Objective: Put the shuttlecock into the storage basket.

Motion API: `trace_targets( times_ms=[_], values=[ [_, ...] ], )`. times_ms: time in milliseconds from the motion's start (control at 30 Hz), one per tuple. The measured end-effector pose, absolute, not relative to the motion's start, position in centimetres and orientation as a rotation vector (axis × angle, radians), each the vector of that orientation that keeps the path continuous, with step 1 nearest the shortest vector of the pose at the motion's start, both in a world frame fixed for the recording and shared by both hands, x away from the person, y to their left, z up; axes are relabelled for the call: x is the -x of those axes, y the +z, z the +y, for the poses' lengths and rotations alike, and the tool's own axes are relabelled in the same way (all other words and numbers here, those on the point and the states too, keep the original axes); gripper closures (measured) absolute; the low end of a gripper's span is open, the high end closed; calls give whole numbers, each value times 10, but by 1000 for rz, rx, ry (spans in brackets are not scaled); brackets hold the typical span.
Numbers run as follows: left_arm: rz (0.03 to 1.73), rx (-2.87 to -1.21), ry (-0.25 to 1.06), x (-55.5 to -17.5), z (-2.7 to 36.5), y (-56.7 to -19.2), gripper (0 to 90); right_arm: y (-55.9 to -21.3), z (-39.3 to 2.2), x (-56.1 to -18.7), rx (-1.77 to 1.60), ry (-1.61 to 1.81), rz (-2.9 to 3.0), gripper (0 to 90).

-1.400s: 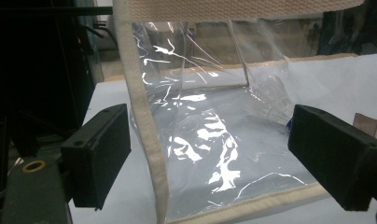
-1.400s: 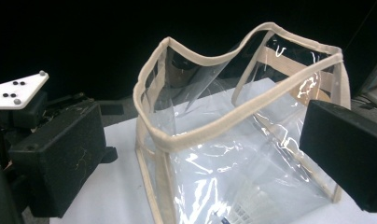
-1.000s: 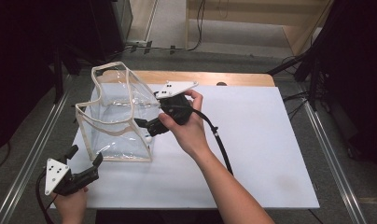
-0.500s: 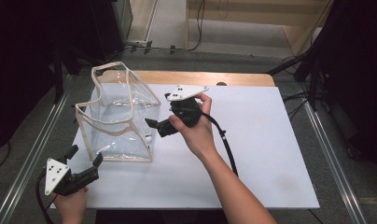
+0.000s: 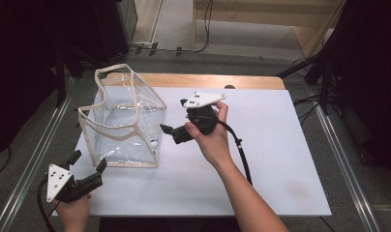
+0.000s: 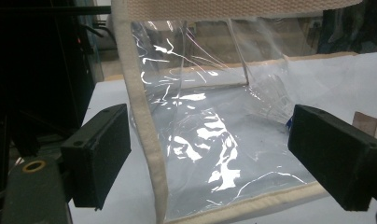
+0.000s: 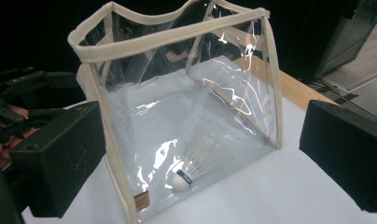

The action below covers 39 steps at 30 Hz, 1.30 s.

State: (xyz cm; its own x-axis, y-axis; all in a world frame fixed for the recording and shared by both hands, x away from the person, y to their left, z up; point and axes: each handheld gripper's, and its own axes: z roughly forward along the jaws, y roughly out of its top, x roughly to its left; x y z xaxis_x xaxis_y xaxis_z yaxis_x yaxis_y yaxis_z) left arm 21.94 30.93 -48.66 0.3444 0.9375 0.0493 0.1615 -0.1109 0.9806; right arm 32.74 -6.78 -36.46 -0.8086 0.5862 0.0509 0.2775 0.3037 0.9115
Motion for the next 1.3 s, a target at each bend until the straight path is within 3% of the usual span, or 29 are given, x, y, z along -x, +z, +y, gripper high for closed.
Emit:
trace_targets(
  times_ms=[1300],
  values=[
    [1034,-1545,915,-219,309,-487,137,-415,-132,-309,-951,1461,2155,0]
  ],
)
